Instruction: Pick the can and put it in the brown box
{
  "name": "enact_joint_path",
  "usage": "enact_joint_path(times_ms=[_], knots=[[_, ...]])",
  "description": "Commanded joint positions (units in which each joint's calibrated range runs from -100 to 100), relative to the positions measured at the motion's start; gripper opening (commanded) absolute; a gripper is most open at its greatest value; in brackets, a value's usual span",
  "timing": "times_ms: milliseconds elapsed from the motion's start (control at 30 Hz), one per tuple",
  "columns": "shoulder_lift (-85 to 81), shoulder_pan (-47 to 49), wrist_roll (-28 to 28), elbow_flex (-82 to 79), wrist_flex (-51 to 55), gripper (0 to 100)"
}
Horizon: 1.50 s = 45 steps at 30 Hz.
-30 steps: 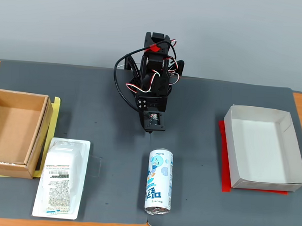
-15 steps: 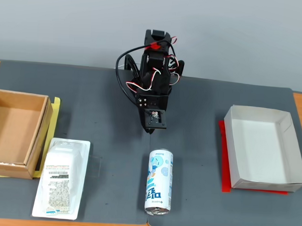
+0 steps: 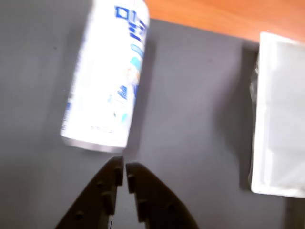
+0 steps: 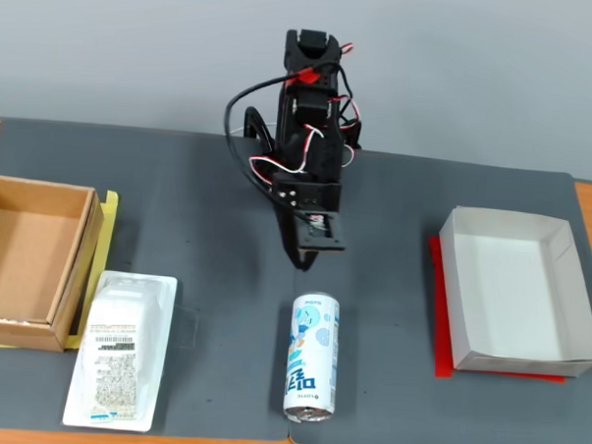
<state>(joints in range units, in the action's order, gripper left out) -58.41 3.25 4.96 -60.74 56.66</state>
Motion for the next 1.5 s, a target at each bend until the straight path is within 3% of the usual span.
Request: enact_joint_path(times_ms=[0,433,733,967,1233,1267,1467], knots=[[8.14,2.27,-0.16,10.61,-0.46,1],[31.6,4.79,-0.22,31.6,0.06,1],[40.58,5.68,-0.22,34.23,-0.03,2],[44.14,5.93,-7.15,37.85,-0.03,2],[50.32,8.04,-7.98,44.54,-0.03,2],[50.91,8.04,-7.98,45.0,-0.03,3],[52.86,7.63,-7.98,44.91,-0.03,32]])
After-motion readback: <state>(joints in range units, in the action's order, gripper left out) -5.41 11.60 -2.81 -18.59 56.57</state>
